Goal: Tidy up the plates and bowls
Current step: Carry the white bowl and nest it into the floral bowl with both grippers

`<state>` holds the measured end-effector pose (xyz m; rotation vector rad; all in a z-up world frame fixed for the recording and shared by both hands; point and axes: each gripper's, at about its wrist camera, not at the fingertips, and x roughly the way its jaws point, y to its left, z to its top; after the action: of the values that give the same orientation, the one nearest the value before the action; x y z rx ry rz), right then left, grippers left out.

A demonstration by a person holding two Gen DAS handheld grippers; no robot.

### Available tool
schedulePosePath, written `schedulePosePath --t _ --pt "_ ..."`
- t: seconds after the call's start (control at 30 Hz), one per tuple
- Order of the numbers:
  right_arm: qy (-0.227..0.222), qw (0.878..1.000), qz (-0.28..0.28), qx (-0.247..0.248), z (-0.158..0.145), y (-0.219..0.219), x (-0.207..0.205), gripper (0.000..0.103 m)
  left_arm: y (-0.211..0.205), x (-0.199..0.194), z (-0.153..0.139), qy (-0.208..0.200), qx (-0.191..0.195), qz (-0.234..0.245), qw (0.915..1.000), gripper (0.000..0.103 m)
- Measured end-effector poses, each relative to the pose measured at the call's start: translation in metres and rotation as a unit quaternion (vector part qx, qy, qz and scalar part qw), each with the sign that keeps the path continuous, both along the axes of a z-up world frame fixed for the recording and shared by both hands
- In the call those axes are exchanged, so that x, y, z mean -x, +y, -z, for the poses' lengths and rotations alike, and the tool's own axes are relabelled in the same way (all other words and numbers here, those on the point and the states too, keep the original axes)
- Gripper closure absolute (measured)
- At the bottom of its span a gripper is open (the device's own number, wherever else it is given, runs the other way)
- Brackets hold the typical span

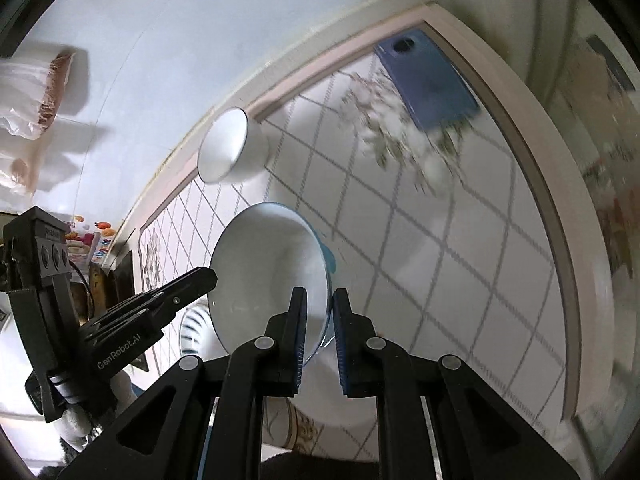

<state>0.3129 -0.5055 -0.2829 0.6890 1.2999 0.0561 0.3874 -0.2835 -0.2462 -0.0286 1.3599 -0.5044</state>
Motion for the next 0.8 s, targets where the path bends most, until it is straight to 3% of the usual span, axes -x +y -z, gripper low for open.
schedulePosePath --t 0.33,0.8 --pt "0.004 1.000 0.008 -0.006 0.004 0.001 0.053 0.088 -0.008 0.033 -0.004 -0.015 -0.011 0.012 0.9997 0.096" --pt "0.003 1.000 -0.014 -0.007 0.008 0.006 0.064 0.088 -0.003 0.054 0.005 -0.019 -0.026 -0.002 0.9995 0.096"
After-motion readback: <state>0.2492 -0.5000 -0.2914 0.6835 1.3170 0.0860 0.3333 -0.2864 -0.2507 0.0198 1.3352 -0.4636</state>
